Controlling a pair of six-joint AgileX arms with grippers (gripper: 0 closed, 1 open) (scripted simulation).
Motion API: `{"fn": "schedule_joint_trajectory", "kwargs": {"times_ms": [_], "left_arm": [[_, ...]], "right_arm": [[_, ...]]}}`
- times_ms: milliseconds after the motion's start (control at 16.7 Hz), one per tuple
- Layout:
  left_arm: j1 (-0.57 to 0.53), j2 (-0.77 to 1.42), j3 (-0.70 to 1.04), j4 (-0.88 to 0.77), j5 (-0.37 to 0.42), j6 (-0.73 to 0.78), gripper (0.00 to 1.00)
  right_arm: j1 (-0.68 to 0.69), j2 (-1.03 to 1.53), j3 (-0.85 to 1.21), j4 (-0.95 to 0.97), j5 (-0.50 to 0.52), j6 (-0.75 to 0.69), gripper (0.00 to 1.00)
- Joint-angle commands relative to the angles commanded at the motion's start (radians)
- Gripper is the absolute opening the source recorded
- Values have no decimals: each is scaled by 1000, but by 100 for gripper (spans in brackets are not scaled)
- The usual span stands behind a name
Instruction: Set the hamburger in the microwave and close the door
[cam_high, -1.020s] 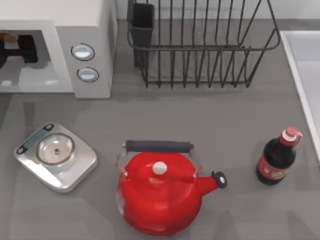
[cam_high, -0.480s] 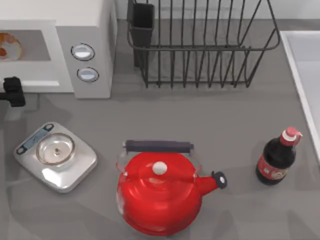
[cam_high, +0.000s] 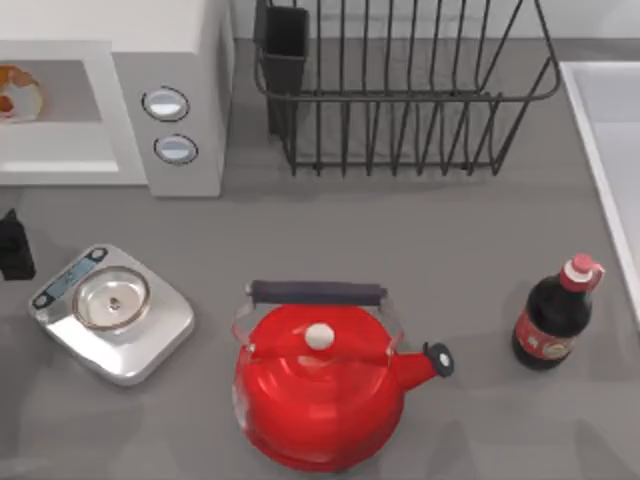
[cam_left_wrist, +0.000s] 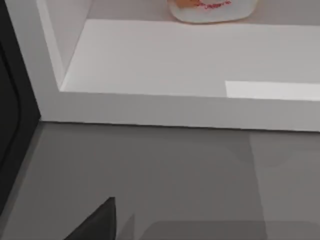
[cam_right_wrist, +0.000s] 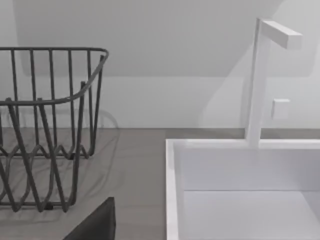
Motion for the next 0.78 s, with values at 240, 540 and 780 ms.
{"fn": "schedule_joint_trajectory", "kwargs": {"times_ms": [240,540,780], "left_arm": [[-5,5,3,-3,-2,-1,100],[-6,-93,34,-115,-3,-1,100],[-6,-253,80,-354,-6,-3,100]], "right_arm": [[0,0,0,0,0,0,100],[0,0,0,0,0,0,100],[0,0,0,0,0,0,100]]}}
